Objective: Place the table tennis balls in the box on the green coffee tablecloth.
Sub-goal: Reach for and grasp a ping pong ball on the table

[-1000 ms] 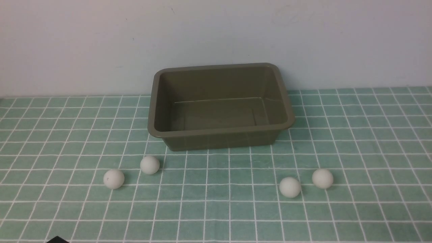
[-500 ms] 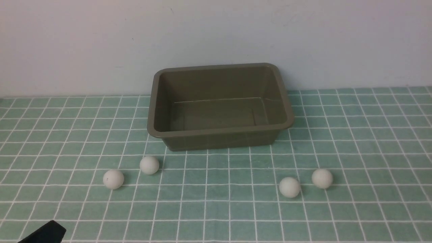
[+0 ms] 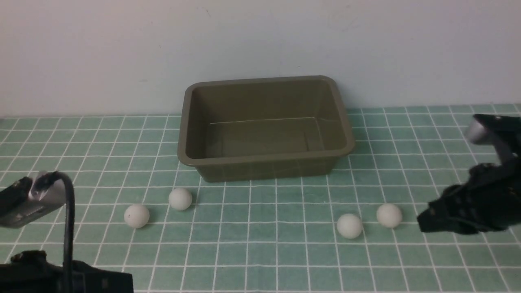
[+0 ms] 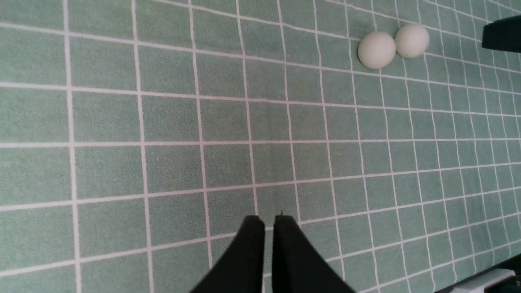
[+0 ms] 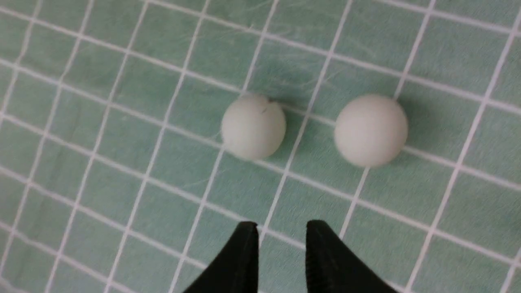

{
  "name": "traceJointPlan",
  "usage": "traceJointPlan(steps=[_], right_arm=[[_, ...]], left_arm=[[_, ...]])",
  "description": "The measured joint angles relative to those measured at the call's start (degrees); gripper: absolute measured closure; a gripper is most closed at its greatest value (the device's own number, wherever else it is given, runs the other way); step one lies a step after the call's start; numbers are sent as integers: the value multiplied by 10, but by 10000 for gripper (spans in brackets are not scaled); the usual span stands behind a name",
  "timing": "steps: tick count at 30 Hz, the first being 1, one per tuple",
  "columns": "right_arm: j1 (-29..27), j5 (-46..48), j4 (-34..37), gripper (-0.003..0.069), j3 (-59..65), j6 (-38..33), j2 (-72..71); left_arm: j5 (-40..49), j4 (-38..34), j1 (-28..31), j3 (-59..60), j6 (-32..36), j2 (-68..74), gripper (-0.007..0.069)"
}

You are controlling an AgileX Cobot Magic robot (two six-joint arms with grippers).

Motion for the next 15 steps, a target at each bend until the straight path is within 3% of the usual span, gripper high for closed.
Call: traceJointPlan(steps=[4,7,10,13,15], right_arm=[[16,-22,-85,325,-26,94,77],[16,-35,-101,286,-29,112,113],[16,-53,-102,284,-30,115,139],[16,-57,-102,353,-31,116,156],[16,-56,-102,358,-33,116,158]], left_arm=[[0,11,0,-2,0,0,560],[1,14,0,-2,0,0,517],[1,14,0,-2,0,0,473],[1,14,0,-2,0,0,445],[1,14,0,-2,0,0,438]])
